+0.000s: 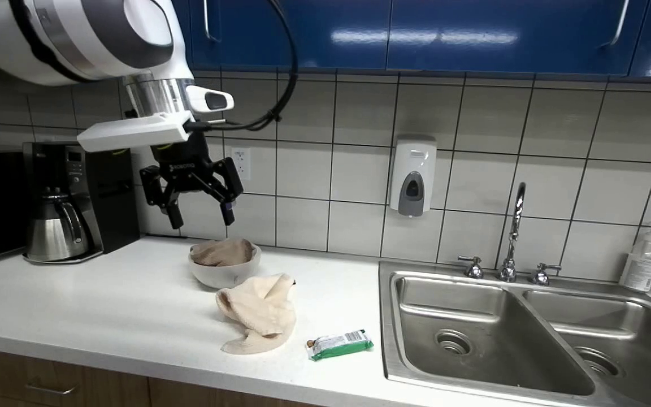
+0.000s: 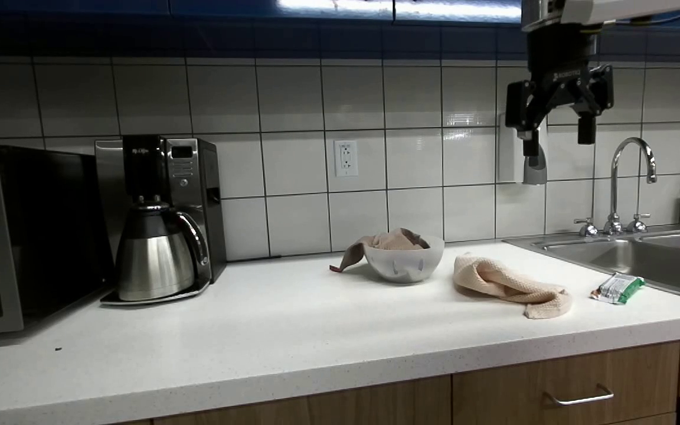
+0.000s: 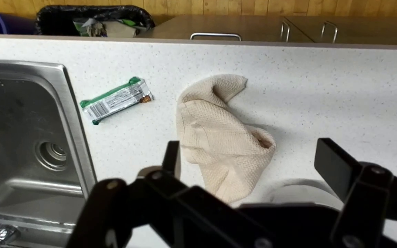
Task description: Remove the towel from the bowl and place it on the table
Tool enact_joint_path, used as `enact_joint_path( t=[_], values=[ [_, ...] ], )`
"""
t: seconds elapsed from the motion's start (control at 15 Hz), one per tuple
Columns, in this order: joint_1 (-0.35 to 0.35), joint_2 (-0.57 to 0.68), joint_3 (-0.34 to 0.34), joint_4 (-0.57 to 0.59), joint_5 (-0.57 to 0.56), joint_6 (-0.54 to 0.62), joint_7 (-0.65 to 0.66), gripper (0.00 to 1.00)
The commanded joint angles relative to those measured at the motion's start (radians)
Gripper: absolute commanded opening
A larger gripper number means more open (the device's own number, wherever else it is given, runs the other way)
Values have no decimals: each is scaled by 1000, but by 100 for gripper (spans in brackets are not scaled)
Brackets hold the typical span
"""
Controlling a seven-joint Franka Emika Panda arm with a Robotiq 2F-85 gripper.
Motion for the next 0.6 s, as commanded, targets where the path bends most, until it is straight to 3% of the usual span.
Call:
enact_joint_path(
  t=[0.0, 0.53],
  values=[
    [2, 98, 0, 3, -13, 141, -19, 100],
    [-8, 369, 16, 72, -53, 450, -19, 100]
  ],
)
